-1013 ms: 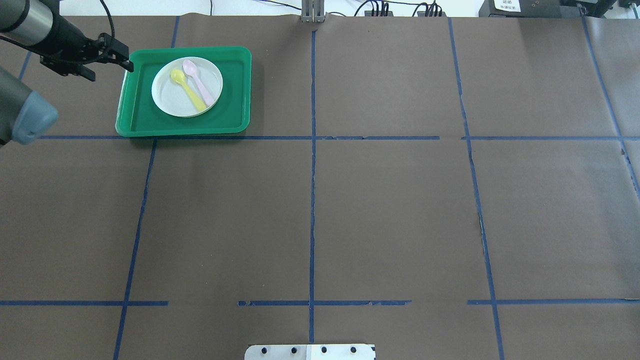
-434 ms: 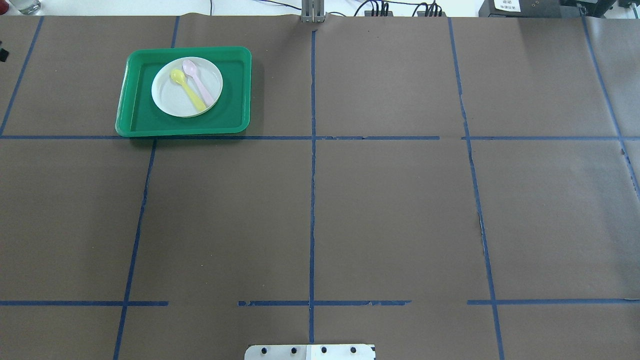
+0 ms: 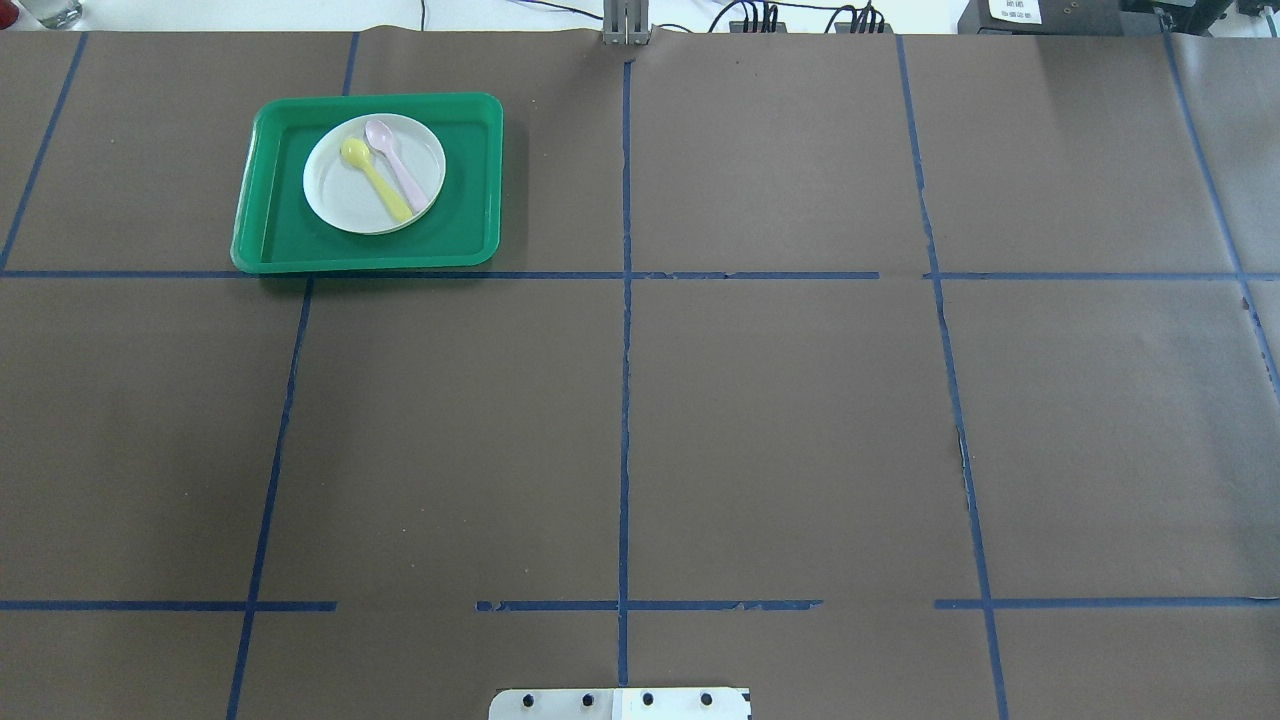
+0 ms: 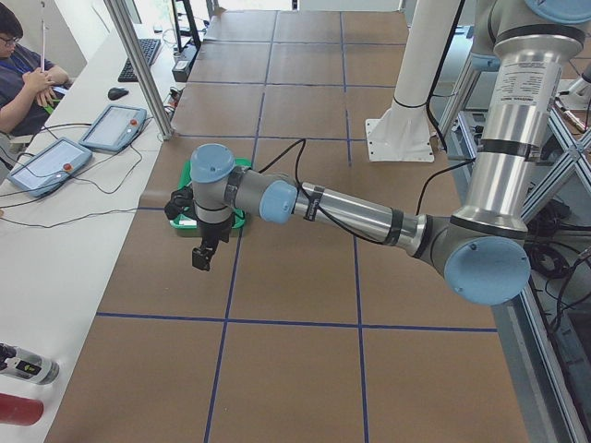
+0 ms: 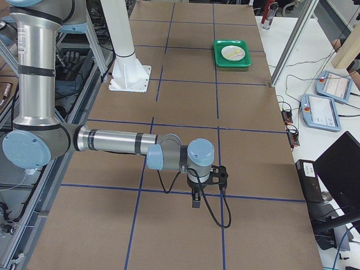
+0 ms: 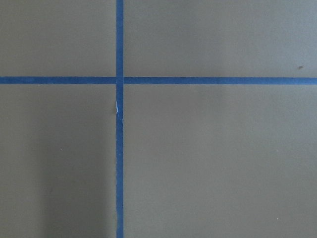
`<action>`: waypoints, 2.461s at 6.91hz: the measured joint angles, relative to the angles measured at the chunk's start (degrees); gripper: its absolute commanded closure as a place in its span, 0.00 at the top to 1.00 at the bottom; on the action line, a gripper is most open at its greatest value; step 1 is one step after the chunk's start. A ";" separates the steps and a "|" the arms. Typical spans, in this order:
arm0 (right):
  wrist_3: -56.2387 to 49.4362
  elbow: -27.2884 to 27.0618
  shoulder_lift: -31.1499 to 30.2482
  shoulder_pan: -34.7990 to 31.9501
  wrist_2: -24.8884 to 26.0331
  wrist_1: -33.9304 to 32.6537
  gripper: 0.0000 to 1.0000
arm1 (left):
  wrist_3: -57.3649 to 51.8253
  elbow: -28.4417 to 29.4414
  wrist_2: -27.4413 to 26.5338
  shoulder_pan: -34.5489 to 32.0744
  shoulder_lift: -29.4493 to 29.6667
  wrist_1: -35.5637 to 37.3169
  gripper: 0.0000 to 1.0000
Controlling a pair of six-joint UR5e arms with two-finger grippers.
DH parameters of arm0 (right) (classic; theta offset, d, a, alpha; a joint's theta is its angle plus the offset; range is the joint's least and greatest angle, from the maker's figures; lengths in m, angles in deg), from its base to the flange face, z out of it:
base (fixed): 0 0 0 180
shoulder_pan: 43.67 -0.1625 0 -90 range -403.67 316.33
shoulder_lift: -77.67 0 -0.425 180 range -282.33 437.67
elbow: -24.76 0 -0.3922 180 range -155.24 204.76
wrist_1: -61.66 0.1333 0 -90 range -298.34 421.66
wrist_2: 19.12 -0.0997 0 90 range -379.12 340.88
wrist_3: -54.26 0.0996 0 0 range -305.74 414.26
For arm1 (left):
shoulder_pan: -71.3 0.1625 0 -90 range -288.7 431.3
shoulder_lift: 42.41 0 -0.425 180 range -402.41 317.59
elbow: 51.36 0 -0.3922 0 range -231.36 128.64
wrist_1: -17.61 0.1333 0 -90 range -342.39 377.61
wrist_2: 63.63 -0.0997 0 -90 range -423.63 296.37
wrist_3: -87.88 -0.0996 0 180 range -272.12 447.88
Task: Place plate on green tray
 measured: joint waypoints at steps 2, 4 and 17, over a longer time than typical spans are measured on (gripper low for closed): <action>0.01 -0.01 0.00 0.00 0.00 0.00 1.00 | 0.22 -0.60 1.54 -2.42 -7.61 -1.16 1.00; 0.01 -0.03 0.00 0.00 0.00 0.02 1.00 | 0.41 -0.60 1.44 -2.71 -8.59 3.05 1.00; 0.01 -0.03 0.00 0.00 0.00 0.00 1.00 | 0.26 -0.61 1.55 -2.71 -8.11 8.08 1.00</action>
